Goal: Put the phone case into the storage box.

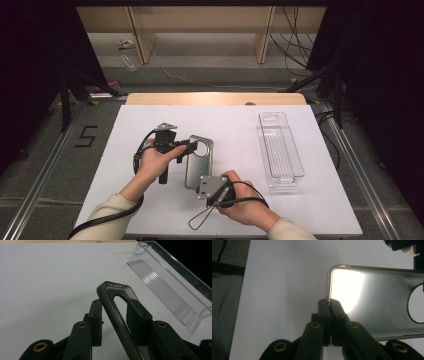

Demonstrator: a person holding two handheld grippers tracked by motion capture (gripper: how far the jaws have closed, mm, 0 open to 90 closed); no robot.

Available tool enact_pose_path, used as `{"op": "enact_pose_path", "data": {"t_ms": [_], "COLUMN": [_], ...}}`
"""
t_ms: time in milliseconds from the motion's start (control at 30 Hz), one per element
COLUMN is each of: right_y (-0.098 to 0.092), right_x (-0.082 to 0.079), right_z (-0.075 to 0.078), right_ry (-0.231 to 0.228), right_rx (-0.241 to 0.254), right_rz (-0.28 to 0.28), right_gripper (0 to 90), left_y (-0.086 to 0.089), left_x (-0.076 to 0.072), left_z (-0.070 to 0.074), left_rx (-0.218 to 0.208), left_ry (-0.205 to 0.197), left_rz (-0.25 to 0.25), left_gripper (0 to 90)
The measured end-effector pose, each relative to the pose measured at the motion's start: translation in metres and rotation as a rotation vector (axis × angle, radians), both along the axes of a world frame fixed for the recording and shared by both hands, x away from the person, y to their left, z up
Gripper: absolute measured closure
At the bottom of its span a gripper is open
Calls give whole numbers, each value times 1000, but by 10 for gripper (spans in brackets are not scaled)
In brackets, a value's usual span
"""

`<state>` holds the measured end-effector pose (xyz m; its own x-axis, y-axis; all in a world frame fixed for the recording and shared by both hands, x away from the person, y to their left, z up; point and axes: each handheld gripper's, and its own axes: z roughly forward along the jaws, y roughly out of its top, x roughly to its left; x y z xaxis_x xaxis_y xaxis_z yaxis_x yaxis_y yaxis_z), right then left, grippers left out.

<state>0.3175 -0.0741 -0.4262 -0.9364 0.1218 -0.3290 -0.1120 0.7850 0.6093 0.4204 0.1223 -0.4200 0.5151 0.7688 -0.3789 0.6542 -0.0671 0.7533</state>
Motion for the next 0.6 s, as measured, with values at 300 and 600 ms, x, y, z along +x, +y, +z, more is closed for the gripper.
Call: {"op": "enact_pose_path", "data": {"t_ms": [300, 600], "right_y": [0, 1], "right_x": [1, 1], "right_z": [-3, -7], "right_ry": [-8, -3], "right_rx": [1, -34], "right_rz": [14, 18], "right_gripper": [894, 894], "left_y": [1, 1], "left_x": [-2, -4], "left_z": [6, 10], "left_rx": [-54, -111], "left_ry": [24, 40], "left_rz": [-8, -23], "left_gripper": [716, 778]}}
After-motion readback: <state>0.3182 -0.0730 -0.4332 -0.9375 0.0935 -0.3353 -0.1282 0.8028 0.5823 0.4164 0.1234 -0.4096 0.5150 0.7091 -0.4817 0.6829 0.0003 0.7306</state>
